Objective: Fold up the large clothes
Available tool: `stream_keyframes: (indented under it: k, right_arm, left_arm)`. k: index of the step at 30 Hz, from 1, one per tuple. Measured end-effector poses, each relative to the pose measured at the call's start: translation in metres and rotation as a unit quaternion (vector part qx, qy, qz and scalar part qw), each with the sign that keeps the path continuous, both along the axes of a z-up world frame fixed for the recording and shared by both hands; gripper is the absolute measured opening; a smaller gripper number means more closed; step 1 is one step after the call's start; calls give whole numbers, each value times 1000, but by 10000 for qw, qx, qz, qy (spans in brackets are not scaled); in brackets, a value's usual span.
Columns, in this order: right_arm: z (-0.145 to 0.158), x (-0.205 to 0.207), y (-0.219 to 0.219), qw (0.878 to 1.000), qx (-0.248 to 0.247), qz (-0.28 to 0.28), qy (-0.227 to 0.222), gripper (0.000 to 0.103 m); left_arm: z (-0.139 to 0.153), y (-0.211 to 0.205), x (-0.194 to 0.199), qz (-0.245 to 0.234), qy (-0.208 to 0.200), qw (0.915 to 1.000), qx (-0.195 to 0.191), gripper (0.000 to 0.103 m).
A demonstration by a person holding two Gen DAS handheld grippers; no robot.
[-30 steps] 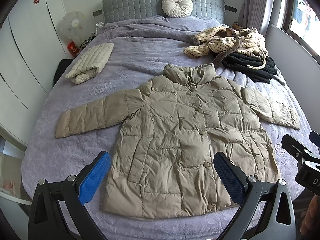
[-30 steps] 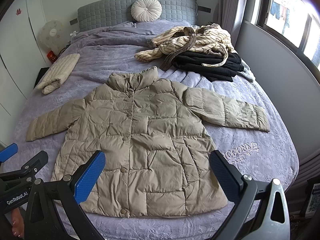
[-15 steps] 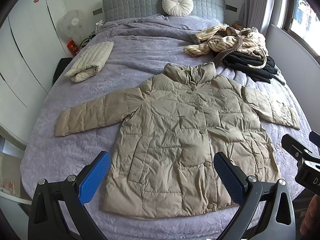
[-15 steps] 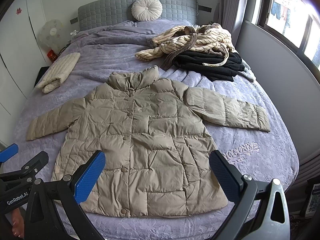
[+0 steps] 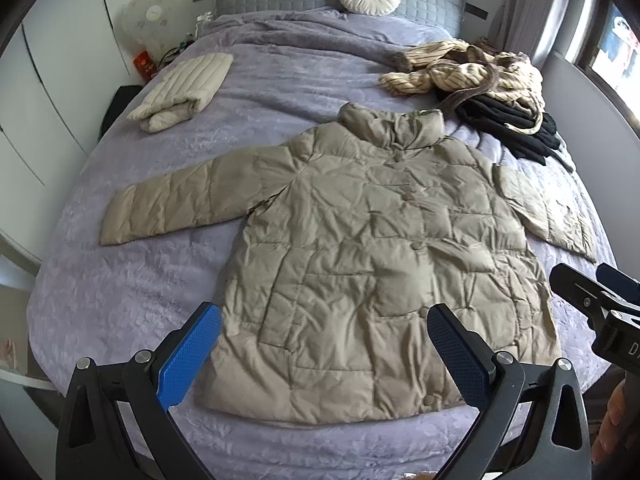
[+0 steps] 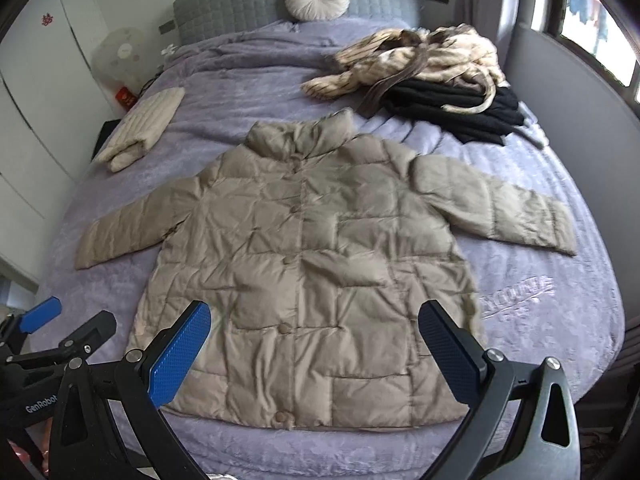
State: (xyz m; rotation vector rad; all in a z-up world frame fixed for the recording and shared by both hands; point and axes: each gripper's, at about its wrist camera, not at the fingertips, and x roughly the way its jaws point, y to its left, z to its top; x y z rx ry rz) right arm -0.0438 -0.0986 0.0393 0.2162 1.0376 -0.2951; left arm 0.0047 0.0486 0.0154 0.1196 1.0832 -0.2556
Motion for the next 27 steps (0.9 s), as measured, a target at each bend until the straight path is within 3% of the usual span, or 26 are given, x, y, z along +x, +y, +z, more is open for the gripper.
stream_keyframes:
  k: [5,10,18,21,24,27]
  right_arm:
    - [-19,26,23,9988,80,274,391,103]
    - [-40,55,48,9952,241,436,844,103]
    - [-83,95,86,9898,527,526,1211,103]
    - [-104,106,99,9873,637,607,1320,103]
    - [-125,115,107,9853,754,615,1401,103]
    - [-143,125,112,9841,874,634,1410,103]
  left_arm:
    - [-15,36,24,308,86,9995,26,103]
    - [-43,85,58,608,471,9964,-370,103]
    - [-117,175,138,1387,917,9811,-991,103]
    - [-149,209,171,1604,981,9669,-1727,103]
    - [-188,237,206,1667,1139,9443,-2598,103]
    - [-221,252,233,1802,1226,9279,-3027,103]
